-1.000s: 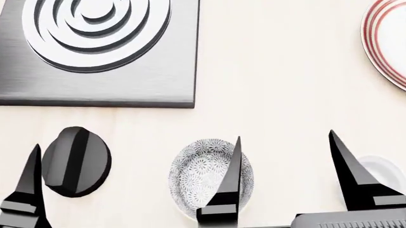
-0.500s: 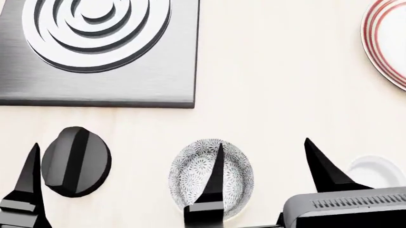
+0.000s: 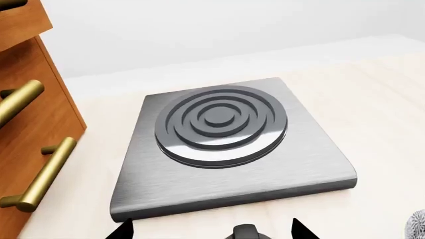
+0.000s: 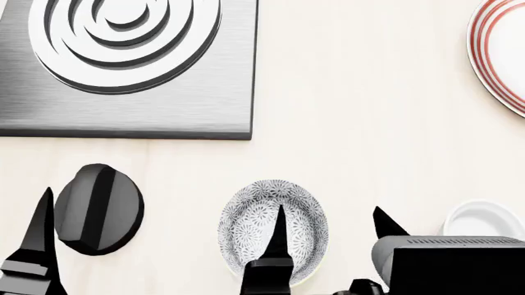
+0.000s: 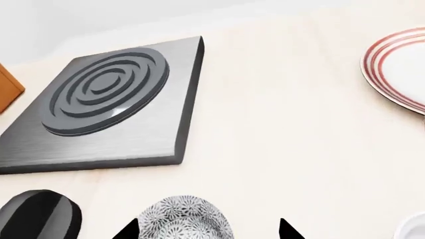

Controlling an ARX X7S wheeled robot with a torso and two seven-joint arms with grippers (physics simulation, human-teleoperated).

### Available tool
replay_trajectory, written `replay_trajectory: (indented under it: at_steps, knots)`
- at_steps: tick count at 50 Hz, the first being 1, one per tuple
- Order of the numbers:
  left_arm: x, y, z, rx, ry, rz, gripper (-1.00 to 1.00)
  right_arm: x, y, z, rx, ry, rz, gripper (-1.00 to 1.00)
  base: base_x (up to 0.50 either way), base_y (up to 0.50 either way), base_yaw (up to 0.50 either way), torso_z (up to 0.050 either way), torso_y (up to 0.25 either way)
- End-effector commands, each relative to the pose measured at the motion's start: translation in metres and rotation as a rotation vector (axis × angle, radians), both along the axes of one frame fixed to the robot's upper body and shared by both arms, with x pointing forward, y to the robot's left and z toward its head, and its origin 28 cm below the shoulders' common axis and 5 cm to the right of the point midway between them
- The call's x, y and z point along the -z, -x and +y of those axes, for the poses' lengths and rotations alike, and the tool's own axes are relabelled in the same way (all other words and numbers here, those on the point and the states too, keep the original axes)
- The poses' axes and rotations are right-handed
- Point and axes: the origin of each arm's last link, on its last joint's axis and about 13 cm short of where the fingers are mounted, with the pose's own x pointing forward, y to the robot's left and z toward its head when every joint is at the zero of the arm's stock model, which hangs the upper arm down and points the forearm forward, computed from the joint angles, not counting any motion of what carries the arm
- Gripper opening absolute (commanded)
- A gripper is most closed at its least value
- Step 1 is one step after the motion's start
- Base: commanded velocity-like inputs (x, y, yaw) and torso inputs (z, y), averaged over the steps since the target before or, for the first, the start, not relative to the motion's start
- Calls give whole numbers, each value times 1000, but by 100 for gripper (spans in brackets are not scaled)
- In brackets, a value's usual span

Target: Pick the akita bowl next to the ramekin and place it on the plate.

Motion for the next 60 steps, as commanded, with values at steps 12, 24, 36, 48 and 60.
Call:
replay_trajectory:
  at_steps: [12, 24, 36, 48, 60]
  knots:
    - [-4, -2, -3, 35, 23, -24, 100, 13, -16, 2, -27, -82, 55, 100, 0, 0, 0, 0, 0]
    - [-3, -1, -3, 36, 25, -22, 100, 19, -21, 0, -19, -113, 93, 100, 0, 0, 0, 0, 0]
    - [-4, 0, -2, 35, 24, -24, 100, 22, -25, 0, -22, -126, 114, 100, 0, 0, 0, 0, 0]
    - [-2, -1, -2, 35, 25, -18, 100, 28, -31, 0, -20, -134, 135, 100, 0, 0, 0, 0, 0]
    - [-3, -1, -2, 36, 26, -18, 100, 35, -37, 0, -19, -137, 152, 100, 0, 0, 0, 0, 0]
